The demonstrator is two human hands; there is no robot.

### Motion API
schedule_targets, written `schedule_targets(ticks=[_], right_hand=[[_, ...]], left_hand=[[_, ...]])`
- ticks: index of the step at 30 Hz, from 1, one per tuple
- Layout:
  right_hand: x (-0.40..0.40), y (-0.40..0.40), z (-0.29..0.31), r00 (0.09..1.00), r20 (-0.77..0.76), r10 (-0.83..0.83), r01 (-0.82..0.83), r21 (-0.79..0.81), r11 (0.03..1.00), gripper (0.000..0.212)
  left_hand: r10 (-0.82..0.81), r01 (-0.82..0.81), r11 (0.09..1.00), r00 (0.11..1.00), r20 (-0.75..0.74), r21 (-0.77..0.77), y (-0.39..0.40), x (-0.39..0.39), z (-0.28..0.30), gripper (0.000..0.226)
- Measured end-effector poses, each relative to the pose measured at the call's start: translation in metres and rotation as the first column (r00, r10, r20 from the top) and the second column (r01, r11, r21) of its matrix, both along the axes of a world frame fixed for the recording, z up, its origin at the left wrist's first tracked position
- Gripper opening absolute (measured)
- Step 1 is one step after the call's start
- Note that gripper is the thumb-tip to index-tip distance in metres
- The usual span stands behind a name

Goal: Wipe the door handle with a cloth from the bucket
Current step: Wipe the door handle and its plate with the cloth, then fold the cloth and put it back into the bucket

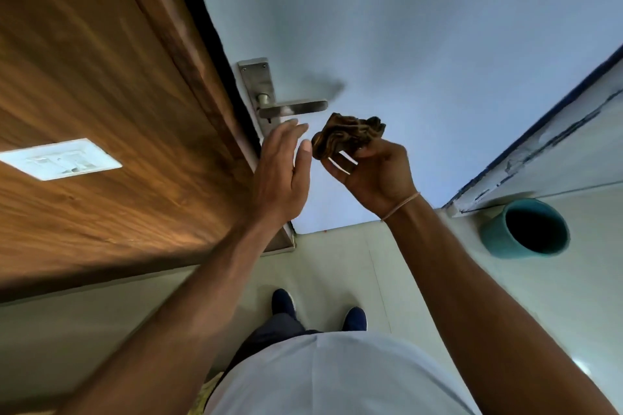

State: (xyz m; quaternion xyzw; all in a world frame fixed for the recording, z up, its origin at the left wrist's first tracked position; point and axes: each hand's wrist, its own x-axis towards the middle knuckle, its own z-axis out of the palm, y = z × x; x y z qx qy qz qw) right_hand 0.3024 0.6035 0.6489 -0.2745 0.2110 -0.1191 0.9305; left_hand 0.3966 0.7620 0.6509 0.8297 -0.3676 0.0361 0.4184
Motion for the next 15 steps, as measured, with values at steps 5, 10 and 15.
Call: schedule_targets(ticks=[5, 10, 15], right_hand=[[-0.018, -0.008, 0.007, 0.997, 0.042, -0.067, 0.061, 0.13, 0.99, 0.051], [-0.031, -0.008, 0.016, 0.986, -0.068, -0.153, 0.156, 0.044, 0.987, 0.033], [-0.047, -0.007, 0.018, 0.962, -0.056, -0.269, 0.273, 0.114, 0.955, 0.052]], left_hand=[[-0.085, 0.055, 0.994, 0.924, -0.373, -0.09, -0.025, -0.002, 0.01, 0.039], [-0.111, 0.112, 0.993, 0.676, -0.728, -0.047, -0.059, 0.013, 0.017, 0.04], [-0.255, 0.283, 0.953, 0.54, -0.802, -0.113, -0.087, 0.009, 0.023, 0.037]])
